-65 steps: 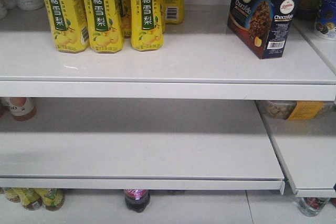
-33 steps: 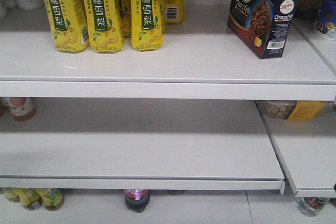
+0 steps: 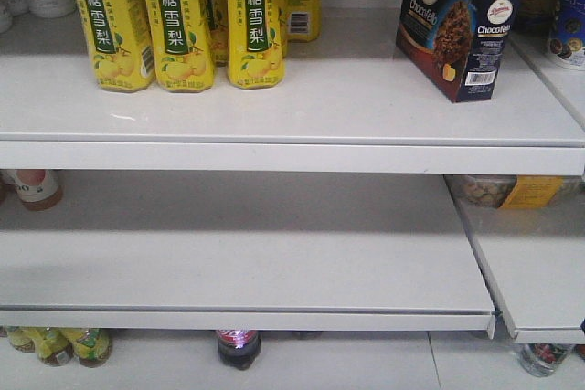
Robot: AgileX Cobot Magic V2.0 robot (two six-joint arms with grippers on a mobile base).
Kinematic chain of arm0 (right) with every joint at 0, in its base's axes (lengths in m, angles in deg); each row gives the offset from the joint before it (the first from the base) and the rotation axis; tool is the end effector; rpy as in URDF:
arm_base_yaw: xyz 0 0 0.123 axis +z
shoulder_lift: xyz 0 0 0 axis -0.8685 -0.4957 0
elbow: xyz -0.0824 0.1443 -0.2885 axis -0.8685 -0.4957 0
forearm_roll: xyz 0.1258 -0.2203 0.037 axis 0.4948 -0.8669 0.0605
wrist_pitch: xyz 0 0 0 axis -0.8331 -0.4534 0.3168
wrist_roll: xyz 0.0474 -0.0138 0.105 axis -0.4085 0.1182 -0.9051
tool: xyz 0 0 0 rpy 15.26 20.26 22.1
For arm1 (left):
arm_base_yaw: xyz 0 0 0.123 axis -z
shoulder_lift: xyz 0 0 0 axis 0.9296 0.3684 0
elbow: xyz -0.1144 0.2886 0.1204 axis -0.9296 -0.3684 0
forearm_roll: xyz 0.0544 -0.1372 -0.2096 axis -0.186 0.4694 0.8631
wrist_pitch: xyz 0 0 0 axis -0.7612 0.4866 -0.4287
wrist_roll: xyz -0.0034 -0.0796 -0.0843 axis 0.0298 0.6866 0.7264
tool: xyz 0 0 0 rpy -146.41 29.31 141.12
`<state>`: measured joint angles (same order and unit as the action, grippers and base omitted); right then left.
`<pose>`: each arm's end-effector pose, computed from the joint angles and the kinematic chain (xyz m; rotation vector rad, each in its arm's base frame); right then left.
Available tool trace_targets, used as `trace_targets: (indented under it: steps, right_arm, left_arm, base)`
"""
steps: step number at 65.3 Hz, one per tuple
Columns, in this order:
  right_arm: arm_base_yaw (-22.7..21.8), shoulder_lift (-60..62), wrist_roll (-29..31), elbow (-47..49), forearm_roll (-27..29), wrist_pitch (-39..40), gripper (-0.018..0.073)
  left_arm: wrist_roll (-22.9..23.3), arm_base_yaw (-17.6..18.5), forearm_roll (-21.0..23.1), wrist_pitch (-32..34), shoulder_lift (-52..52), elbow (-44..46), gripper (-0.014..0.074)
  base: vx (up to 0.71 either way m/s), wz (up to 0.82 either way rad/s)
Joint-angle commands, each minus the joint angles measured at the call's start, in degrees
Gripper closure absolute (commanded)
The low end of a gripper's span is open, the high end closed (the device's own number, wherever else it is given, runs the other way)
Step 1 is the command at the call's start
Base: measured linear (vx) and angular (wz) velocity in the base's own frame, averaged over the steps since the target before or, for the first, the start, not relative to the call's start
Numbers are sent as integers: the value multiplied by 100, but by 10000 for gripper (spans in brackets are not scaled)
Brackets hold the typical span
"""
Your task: Left arm holds basket, right arm returns cookies
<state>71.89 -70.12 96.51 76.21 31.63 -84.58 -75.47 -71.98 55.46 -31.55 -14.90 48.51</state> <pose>0.0336 0.0142 0.2333 -0.2183 1.6597 0.2015 0.0371 0.0035 0.1805 -0.1379 1.7135 -0.0113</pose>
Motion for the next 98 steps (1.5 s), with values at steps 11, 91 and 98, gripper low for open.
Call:
trace_targets:
  steps: [11, 91, 98]
  right_arm:
    - [-32, -63, 1, 153, 8, 420, 567]
    - [-1343, 471, -1834, -969, -1825, 1681, 567]
    - [-1343, 471, -1834, -969, -1825, 1675, 567]
  left_arm:
    - [-25, -9, -103, 528, -108, 142, 603]
    - [-25, -9, -103, 528, -103, 142, 603]
    - [-25, -9, -103, 528, -103, 142, 603]
  base:
    - [0, 0]
    - [0, 0]
    - [0, 0]
